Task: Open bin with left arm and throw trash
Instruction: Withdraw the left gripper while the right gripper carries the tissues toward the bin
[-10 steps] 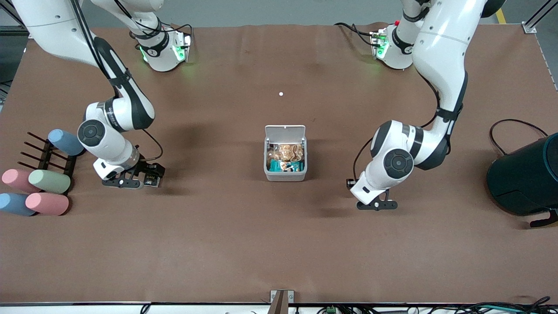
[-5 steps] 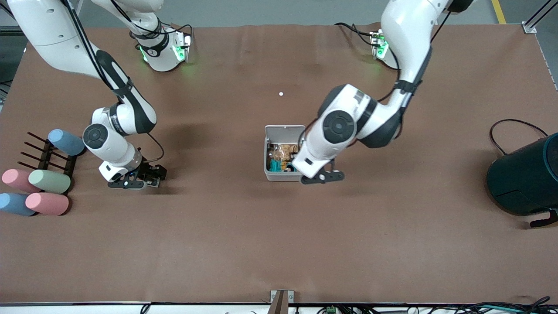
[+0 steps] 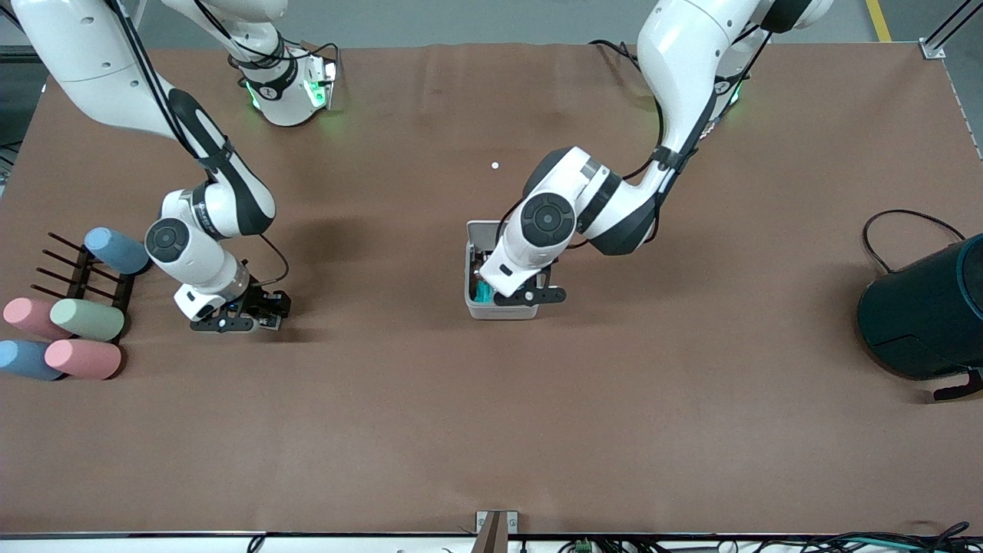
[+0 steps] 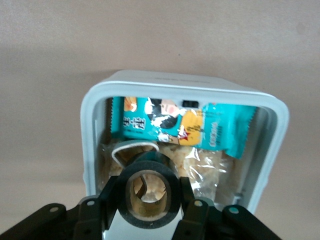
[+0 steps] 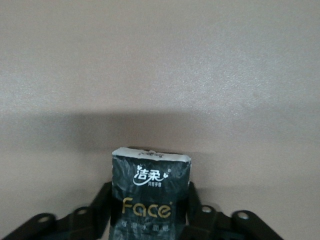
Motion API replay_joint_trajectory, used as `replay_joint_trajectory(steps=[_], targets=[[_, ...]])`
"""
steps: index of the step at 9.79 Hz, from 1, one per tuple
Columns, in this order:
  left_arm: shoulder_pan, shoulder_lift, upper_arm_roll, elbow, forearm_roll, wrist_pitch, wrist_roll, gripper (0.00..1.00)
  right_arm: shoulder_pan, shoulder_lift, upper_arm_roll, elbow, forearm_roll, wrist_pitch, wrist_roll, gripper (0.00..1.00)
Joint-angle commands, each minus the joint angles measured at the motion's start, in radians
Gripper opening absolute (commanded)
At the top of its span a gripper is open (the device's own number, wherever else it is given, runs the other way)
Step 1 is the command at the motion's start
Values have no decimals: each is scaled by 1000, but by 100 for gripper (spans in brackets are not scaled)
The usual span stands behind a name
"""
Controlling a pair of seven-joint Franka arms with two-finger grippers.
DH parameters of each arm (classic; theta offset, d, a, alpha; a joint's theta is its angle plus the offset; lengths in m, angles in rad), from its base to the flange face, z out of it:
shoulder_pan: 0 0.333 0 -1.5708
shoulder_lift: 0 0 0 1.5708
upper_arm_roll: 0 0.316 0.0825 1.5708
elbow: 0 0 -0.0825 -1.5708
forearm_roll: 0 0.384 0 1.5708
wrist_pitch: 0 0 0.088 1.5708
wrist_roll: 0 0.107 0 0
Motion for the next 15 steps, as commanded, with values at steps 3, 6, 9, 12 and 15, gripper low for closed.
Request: replay_joint_trajectory(steps=[3,6,9,12,15], targets=[[3,22,9,28,-8,22,-4,96,-9,-12,36,-7,-2,-21,-2,41],[5,-4,9,54,-8,20,-8,100,-12,-38,127,57,16,-156,83,42],[67,-116,47,54,7,-91,8,100,-1,-44,287,146,18,-276,386,41],[230,-253,46,43,208,-304,236,100,142,-43,361,238,18,-304,715,41],[414,-383,41,46,206,-456,382,100,302,-12,359,370,19,-304,928,41]])
